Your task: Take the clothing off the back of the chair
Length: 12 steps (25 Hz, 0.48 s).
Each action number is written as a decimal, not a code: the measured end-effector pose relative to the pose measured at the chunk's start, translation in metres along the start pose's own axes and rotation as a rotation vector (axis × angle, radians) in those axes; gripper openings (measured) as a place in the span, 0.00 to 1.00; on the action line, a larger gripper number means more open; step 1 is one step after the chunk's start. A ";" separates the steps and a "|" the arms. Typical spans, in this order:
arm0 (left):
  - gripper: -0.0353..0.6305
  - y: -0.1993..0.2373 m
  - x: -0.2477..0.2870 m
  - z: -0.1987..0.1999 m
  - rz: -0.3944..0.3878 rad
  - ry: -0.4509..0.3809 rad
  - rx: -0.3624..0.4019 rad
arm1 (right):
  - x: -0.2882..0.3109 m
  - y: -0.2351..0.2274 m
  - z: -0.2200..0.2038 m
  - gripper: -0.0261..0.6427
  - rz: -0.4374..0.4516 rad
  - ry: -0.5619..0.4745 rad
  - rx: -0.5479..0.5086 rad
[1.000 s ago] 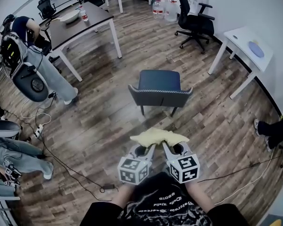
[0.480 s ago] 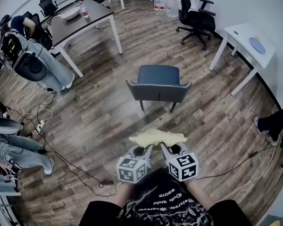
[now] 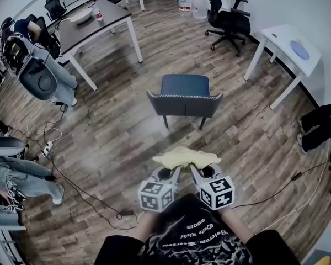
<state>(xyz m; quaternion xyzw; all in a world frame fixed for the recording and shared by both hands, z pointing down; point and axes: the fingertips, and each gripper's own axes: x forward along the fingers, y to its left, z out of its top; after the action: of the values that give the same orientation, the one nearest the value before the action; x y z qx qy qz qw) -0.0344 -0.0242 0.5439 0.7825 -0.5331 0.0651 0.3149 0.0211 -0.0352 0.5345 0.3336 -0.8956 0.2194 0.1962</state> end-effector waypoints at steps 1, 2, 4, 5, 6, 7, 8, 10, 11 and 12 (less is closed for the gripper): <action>0.15 0.002 -0.002 0.000 -0.002 -0.001 0.001 | 0.001 0.002 0.000 0.15 -0.003 -0.003 0.002; 0.15 0.004 -0.004 0.000 -0.002 -0.001 0.003 | 0.002 0.005 -0.001 0.15 -0.005 -0.005 0.008; 0.15 0.008 -0.006 -0.001 0.001 0.003 0.004 | 0.006 0.008 -0.002 0.15 -0.008 -0.004 0.024; 0.15 0.010 -0.007 -0.002 0.003 0.006 0.004 | 0.007 0.010 -0.004 0.15 -0.008 -0.003 0.026; 0.15 0.011 -0.007 -0.003 0.004 0.008 0.003 | 0.008 0.011 -0.005 0.15 -0.008 -0.002 0.025; 0.15 0.013 -0.008 -0.004 0.004 0.010 0.003 | 0.009 0.012 -0.006 0.15 -0.009 -0.002 0.023; 0.15 0.014 -0.008 -0.006 0.004 0.012 0.002 | 0.009 0.013 -0.007 0.15 -0.010 -0.001 0.021; 0.15 0.015 -0.008 -0.008 0.001 0.015 0.000 | 0.010 0.014 -0.009 0.15 -0.013 0.003 0.021; 0.15 0.015 -0.008 -0.009 -0.003 0.017 -0.003 | 0.010 0.014 -0.011 0.14 -0.017 0.005 0.021; 0.15 0.016 -0.009 -0.010 -0.008 0.020 -0.006 | 0.010 0.015 -0.012 0.14 -0.022 0.007 0.022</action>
<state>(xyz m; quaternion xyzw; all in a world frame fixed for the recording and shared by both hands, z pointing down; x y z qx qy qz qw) -0.0495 -0.0152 0.5550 0.7831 -0.5271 0.0701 0.3226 0.0061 -0.0242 0.5455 0.3449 -0.8887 0.2281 0.1979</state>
